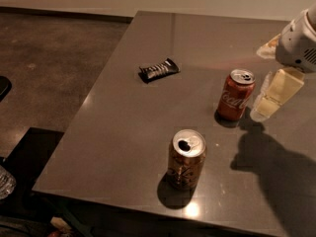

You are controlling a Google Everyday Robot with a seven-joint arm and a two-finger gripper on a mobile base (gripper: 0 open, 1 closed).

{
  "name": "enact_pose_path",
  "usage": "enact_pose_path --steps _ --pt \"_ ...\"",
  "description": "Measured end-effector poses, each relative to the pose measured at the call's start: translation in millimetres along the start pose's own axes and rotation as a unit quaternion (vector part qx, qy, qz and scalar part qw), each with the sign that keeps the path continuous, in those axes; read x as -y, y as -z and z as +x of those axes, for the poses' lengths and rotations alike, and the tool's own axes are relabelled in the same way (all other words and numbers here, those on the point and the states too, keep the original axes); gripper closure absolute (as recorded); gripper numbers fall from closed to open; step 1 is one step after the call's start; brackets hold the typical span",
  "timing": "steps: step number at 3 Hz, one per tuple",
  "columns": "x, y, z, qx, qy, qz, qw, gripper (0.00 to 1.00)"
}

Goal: Move coke can near orange can

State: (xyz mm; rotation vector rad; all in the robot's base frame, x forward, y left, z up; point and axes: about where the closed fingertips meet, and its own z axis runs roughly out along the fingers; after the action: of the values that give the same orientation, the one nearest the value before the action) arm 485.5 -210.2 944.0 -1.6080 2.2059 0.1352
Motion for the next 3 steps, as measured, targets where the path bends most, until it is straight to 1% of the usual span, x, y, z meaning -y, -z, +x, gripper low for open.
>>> enact_pose_path --steps 1,3 --pt "8.2 -16.5 0.1 0.022 -0.011 -0.017 0.9995 0.00" --pt "14.7 -37.4 -6.2 0.059 -0.014 -0.028 0.9978 0.00"
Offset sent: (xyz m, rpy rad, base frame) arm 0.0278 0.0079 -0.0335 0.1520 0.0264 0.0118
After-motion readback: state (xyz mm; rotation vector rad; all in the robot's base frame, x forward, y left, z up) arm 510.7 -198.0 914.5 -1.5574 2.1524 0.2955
